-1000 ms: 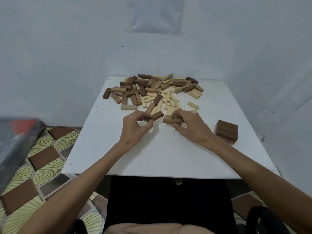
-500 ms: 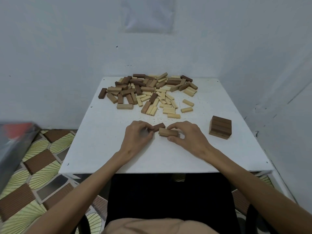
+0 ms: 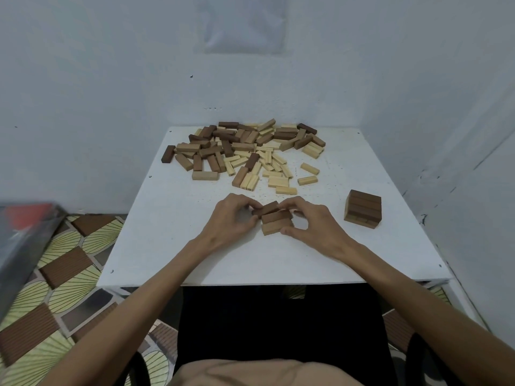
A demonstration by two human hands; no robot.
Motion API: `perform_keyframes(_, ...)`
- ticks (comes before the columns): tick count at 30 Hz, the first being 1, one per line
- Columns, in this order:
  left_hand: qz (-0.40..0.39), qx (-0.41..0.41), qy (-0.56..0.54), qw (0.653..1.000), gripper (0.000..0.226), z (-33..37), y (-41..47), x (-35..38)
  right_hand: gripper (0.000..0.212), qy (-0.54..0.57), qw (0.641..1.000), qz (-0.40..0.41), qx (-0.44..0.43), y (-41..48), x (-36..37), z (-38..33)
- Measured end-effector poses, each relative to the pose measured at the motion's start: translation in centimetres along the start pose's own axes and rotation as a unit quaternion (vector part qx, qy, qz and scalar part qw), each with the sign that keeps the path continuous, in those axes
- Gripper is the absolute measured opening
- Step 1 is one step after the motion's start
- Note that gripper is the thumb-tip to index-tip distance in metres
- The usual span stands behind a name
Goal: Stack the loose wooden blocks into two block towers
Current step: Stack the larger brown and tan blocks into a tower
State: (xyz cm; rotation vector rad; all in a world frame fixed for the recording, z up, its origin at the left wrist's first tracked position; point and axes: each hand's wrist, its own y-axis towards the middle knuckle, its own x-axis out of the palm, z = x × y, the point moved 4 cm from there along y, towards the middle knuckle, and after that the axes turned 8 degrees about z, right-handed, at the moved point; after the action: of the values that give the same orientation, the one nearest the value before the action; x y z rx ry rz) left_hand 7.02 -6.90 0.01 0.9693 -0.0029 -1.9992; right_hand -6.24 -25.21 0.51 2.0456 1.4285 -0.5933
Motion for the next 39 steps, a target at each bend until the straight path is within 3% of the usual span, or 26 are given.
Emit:
perform_keyframes(4, -0.089, 0.038, 0.015, 0.995, 0.047, -0.7, 0.8, 0.0, 0.047, -0.043, 0.995, 0.077, -0.048, 0.1, -0.4, -0.2)
perform_keyframes(7, -0.124, 0.074, 0.04, 0.989, 0.05, -1.0, 1.2, 0.0, 0.042, -0.056, 0.993, 0.103, 0.003, 0.0, -0.3, -0.3)
perform_keyframes(11, -0.162, 0.063, 0.036, 0.984, 0.068, -1.4, 1.4, 0.1, 0.071, -0.047, 0.997, 0.034, 0.041, -0.4, 0.6, 0.3)
perform_keyframes(14, -0.202, 0.025, 0.024, 0.979, 0.086, -1.5, 1.9, 0.3, 0.084, -0.039, 0.997, 0.036, 0.065, -0.2, 0.8, 1.5)
perform_keyframes(23, -0.163, 0.039, -0.011, 0.986, 0.075, -1.2, 2.2, 1.2, 0.082, -0.022, 0.999, 0.006, 0.037, 0.2, 0.2, 1.8)
perform_keyframes(28, -0.156, 0.026, -0.007, 0.987, 0.076, -1.1, 2.4, 1.5, 0.083, 0.004, 0.999, 0.028, 0.039, 0.2, 0.1, 2.0)
perform_keyframes(39, -0.156, 0.076, -0.095, 0.98, 0.058, 1.4, 3.3, 1.9, 0.043, -0.01, 0.998, 0.036, -0.053, -0.1, -2.0, 0.4)
